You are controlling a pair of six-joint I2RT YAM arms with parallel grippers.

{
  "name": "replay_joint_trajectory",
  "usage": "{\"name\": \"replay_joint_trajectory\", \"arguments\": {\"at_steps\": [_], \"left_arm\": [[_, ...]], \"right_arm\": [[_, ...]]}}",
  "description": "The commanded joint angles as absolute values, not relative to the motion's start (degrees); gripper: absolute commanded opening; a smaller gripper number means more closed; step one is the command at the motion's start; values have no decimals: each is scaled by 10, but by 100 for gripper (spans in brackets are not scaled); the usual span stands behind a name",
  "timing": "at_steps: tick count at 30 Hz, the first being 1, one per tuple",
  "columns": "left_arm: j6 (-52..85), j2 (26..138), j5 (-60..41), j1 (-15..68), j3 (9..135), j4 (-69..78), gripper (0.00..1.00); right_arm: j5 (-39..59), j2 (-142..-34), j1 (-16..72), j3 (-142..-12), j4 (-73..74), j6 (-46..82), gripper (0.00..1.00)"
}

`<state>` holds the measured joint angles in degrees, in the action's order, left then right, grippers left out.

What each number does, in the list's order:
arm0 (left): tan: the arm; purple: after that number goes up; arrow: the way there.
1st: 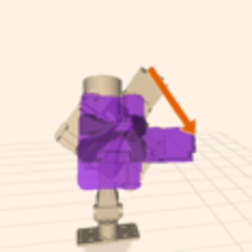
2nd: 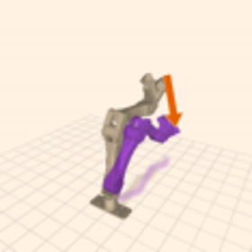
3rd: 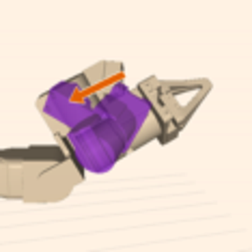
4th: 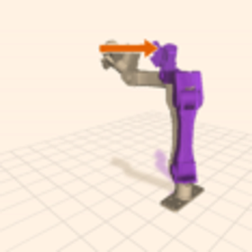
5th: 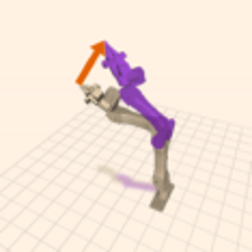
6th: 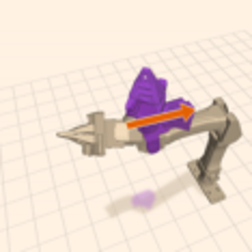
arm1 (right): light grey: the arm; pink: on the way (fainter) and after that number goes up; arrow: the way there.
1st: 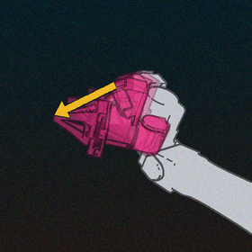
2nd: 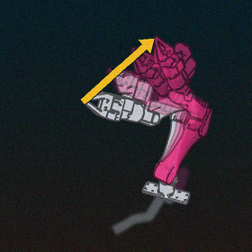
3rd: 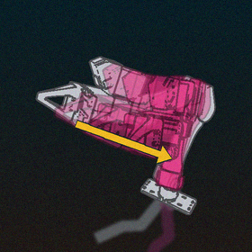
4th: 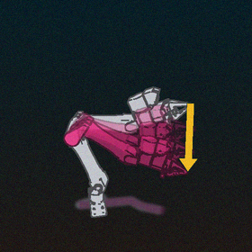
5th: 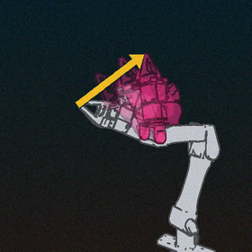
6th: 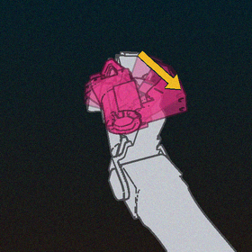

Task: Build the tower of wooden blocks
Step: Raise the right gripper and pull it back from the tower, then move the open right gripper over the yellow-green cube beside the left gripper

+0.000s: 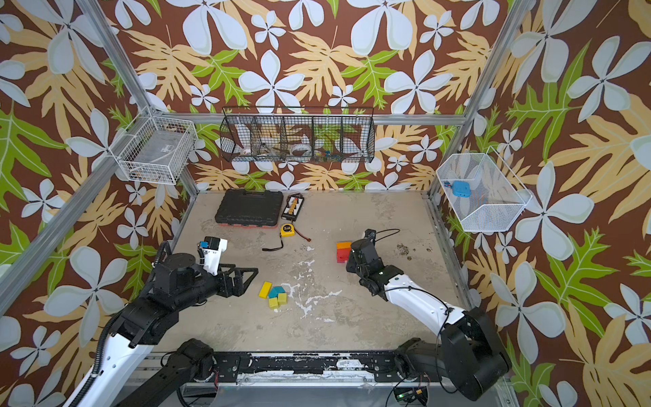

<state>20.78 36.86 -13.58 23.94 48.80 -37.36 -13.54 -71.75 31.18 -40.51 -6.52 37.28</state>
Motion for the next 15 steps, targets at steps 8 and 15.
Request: {"name": "replay_joint_trajectory", "arguments": {"at_steps": [8, 15], "left_arm": [[209, 367, -129, 239, 489, -367, 100], [212, 364, -123, 239, 489, -368, 100]], "right_arm": [[-257, -814, 562, -498, -73, 427, 66], [-233, -983, 625, -609, -85, 429, 66]]}}
